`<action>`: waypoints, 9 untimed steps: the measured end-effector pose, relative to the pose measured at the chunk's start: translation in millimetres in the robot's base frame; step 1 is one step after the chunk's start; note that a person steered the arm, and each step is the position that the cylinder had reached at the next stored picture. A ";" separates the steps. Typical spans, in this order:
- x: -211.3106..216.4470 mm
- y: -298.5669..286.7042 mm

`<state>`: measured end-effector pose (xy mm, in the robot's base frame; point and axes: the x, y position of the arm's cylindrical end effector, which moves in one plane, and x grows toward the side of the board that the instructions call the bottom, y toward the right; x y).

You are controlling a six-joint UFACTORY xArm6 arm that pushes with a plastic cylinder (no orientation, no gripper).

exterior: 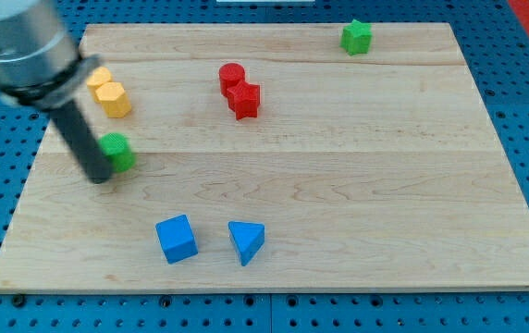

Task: Move the green circle vertically below the green star

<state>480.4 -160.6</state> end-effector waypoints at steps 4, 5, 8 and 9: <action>-44.1 93.8; -43.6 187.6; -59.8 276.8; -114.3 270.1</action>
<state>366.1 109.4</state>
